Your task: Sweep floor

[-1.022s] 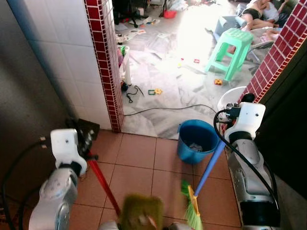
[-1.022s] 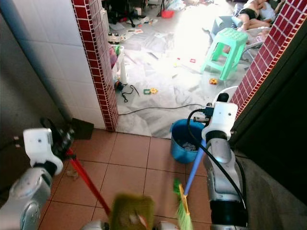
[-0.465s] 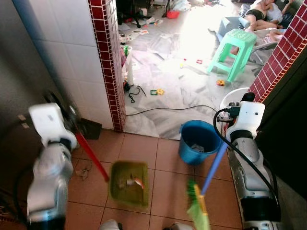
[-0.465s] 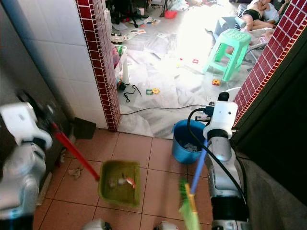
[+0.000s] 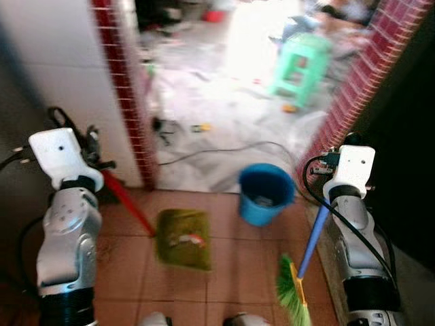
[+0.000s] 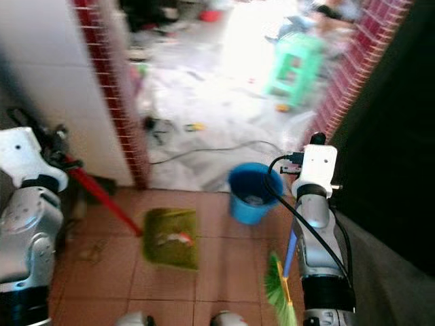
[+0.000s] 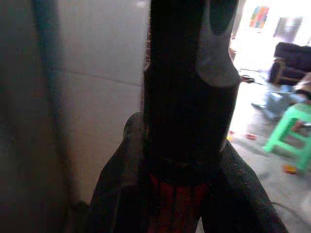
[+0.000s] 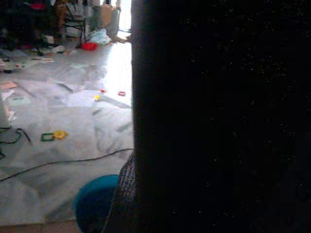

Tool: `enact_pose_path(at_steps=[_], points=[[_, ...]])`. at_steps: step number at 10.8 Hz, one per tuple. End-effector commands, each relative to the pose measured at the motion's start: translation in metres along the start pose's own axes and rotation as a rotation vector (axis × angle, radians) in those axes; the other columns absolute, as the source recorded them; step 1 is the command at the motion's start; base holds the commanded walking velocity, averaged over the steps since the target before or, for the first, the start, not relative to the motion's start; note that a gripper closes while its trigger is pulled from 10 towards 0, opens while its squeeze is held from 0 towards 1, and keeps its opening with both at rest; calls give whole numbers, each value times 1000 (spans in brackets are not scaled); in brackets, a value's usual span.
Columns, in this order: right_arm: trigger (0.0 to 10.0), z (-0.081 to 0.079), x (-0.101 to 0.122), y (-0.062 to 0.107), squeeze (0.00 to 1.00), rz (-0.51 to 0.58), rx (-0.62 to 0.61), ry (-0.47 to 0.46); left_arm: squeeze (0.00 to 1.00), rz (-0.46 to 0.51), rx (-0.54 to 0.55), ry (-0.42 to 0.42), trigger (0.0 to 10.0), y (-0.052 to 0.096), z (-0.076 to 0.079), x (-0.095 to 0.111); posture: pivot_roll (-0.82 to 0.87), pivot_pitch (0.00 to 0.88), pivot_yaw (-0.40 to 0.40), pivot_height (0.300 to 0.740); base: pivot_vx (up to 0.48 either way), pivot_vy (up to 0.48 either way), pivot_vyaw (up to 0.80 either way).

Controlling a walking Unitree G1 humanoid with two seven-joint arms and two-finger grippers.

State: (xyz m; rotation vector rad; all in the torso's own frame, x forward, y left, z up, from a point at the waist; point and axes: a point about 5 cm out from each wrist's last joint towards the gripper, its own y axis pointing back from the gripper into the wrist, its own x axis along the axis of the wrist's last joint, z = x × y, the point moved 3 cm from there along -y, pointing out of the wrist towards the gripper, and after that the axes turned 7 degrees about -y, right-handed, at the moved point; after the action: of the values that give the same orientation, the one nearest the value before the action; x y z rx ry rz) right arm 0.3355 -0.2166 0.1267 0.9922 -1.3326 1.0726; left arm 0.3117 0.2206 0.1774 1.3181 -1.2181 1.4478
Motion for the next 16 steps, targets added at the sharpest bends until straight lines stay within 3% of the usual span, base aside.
enact_pose_path(at_steps=[1, 7, 11, 14, 16], points=[[10000, 2, 5, -3, 0, 16, -12, -2, 0, 69, -2, 6, 10000, -2, 0, 16, -73, 0, -24, 740, 0, -307, 0], [10000, 2, 3, -2, 0, 17, -2, 6, 0, 58, -6, 12, 10000, -4, 1, 14, -76, 0, -22, 740, 0, -301, 0], [10000, 4, 4, -4, 0, 21, 1, 8, 0, 67, 21, 26, 10000, -6, -5, 16, -81, 0, -19, 740, 0, 0, 0], [10000, 7, 4, -6, 0, 22, -3, 17, 0, 102, 54, 47, 10000, -13, -14, 26, -81, 0, -20, 740, 0, 0, 0], [10000, 5, 3, -6, 0, 22, 4, 22, 0, 190, 87, 119, 10000, -19, -17, 56, -82, 0, -25, 740, 0, 0, 0]])
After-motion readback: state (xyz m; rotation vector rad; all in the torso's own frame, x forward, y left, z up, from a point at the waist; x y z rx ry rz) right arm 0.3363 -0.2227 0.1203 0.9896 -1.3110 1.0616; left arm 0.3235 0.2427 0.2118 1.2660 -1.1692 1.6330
